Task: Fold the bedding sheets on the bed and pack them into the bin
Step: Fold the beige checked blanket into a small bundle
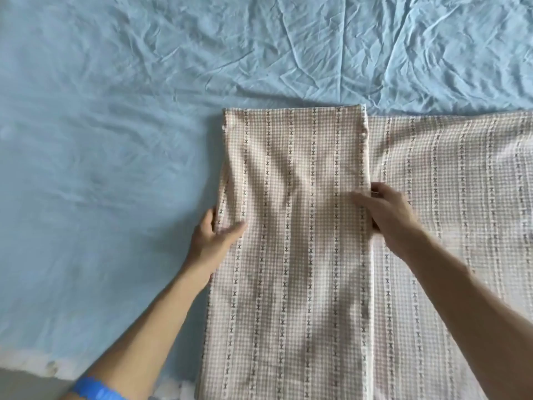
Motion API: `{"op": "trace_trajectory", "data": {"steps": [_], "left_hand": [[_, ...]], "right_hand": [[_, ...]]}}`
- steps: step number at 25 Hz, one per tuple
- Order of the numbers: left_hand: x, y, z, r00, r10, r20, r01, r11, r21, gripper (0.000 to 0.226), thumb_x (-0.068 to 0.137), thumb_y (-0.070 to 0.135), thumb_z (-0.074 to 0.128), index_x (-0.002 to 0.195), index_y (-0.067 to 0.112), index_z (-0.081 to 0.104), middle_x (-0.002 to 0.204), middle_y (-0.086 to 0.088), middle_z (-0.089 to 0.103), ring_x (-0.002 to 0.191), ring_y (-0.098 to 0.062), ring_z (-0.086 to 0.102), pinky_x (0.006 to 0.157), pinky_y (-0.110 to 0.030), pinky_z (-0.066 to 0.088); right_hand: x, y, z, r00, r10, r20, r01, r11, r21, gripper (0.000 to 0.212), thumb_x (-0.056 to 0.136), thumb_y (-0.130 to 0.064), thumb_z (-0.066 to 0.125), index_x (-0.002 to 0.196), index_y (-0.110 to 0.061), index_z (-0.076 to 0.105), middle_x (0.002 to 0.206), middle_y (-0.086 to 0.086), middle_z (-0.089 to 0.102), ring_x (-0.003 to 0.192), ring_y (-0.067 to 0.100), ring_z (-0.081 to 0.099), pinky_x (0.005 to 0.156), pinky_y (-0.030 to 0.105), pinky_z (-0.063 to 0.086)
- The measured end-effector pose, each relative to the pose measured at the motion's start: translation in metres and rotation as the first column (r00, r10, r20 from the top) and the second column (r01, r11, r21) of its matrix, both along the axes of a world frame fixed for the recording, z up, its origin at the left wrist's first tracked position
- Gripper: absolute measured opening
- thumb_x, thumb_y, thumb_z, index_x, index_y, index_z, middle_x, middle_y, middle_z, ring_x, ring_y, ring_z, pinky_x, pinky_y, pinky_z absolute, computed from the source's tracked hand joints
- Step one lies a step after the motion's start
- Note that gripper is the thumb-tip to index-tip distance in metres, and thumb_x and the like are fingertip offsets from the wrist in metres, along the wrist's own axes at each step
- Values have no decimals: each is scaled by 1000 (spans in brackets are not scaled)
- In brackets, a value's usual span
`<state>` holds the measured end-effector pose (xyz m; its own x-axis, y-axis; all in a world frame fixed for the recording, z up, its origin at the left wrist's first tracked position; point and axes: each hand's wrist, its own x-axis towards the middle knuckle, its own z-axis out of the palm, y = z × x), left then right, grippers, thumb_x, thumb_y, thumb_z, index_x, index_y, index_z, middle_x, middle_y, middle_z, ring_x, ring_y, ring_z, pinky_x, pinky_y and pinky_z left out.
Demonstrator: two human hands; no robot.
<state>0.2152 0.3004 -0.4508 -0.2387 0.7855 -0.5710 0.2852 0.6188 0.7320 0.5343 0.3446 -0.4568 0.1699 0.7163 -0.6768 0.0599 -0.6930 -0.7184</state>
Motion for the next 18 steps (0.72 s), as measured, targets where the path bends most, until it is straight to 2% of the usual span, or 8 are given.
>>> {"op": "trace_trajectory", "data": {"steps": [3,5,8,10,12,14,16,18], "left_hand": [[-18,-108,4,999,38,-14,-40,982,-183,76,60,79,66,78,6,66,61,-1,62,57,-19,57,56,-34,46],[-23,-126,-1,996,84,-25,-87,981,-171,68,74,70,63,81,3,67,67,-6,65,63,-22,60,59,-33,46],[-21,-157,11,987,89,134,-46,954,-297,28,87,35,70,99,10,70,89,-3,76,83,-21,73,68,-28,54],[-27,-201,21,988,9,152,53,916,-398,38,83,40,74,97,5,68,80,-8,75,74,-28,72,59,-29,53],[-35,-233,30,997,24,67,9,892,-452,60,76,54,75,89,-3,63,60,-13,66,50,-35,63,42,-25,43],[-41,-233,31,1000,-16,-6,10,852,-524,53,79,47,72,87,-5,62,58,-12,66,55,-46,64,39,-23,40],[-42,-213,36,961,-268,-69,170,768,-617,44,81,50,73,81,7,64,64,-4,71,66,-35,70,46,-24,46],[-47,-173,44,782,-506,-364,241,784,-572,41,77,60,69,82,21,62,73,8,69,74,-19,70,60,-26,49]], "right_hand": [[-2,-93,4,994,86,-69,-96,984,-151,19,82,-21,78,92,-7,69,95,27,70,80,37,68,72,53,52],[-5,-129,9,989,113,-91,-129,970,-205,12,83,-18,76,89,-8,71,91,26,71,75,31,66,69,47,49],[-6,-159,18,964,218,-154,-249,941,-230,13,85,-19,75,91,-10,69,86,20,72,70,24,66,62,38,50],[-4,-180,23,936,306,-172,-345,893,-290,18,86,-25,75,94,-10,69,87,15,74,72,24,69,65,38,55],[0,-201,30,932,323,-166,-363,849,-385,19,88,-26,74,95,-9,70,82,10,75,69,23,72,65,39,60],[5,-212,38,905,407,-127,-415,774,-479,25,88,-35,72,89,-10,71,71,9,74,62,25,72,57,35,59],[7,-211,47,760,646,68,-519,667,-535,37,86,-54,65,77,-18,70,63,5,72,59,23,71,56,34,59],[4,-188,53,518,706,484,-520,708,-477,38,88,-58,52,81,-22,62,71,-4,70,68,17,67,61,32,54]]}}
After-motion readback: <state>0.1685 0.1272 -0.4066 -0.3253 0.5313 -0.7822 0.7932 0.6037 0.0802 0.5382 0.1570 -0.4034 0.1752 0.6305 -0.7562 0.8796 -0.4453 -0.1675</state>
